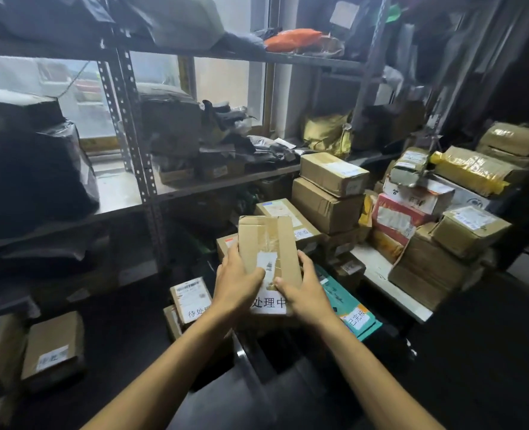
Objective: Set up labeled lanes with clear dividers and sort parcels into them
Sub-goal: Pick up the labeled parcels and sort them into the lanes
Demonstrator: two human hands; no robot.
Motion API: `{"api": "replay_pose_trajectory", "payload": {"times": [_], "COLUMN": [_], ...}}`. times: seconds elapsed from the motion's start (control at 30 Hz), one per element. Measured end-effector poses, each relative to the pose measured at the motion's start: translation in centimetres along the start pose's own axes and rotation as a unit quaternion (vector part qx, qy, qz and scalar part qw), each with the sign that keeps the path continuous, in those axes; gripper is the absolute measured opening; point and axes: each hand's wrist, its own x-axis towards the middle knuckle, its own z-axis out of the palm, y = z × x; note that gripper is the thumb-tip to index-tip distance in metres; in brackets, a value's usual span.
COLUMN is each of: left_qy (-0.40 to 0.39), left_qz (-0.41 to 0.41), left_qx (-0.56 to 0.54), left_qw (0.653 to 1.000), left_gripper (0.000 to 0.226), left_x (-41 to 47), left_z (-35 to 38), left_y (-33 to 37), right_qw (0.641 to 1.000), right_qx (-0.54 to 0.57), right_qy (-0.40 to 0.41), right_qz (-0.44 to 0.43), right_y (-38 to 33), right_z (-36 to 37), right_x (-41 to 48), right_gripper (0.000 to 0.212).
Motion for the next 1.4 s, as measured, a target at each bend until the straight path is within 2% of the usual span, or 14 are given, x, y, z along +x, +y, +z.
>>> {"api": "replay_pose_trajectory", "payload": {"times": [0.17, 0.33, 0.63, 0.8, 0.97, 1.4], "left_qy": [0.031, 0.064, 0.109, 0.112, 0.116, 0.132], "left_qz": [-0.041, -0.066, -0.11, -0.148, -0.16, -0.162], "left_qx": [-0.001, -0.005, 0.003, 0.016, 0.019, 0.036], "left_qw": [0.999, 0.996, 0.988, 0.982, 0.98, 0.977], "left_gripper": [0.053, 0.06, 0.053, 0.061, 0.064, 0.071], "left_x": [3.5, 9.5, 17.1, 18.0, 18.5, 19.1], "left_z": [1.2, 1.0, 1.9, 2.8, 2.9, 3.6], "left_y": [-0.4, -1.5, -3.7, -5.1, -4.9, -4.3], "right_qw": [0.999, 0.994, 0.982, 0.97, 0.966, 0.968], "right_qx": [-0.034, -0.044, -0.117, -0.177, -0.175, -0.142], "right_qy": [-0.041, -0.095, -0.149, -0.166, -0.185, -0.203], "right_qz": [-0.003, -0.004, -0.019, -0.023, -0.031, -0.033], "right_y": [0.4, 0.1, 0.4, 1.4, 1.4, 2.1], "right_z": [-0.3, 1.1, 4.0, 5.3, 5.0, 4.5], "right_x": [5.0, 11.4, 20.5, 22.6, 24.1, 25.6], "right_gripper": [0.076, 0.077, 0.072, 0.063, 0.057, 0.07]}}
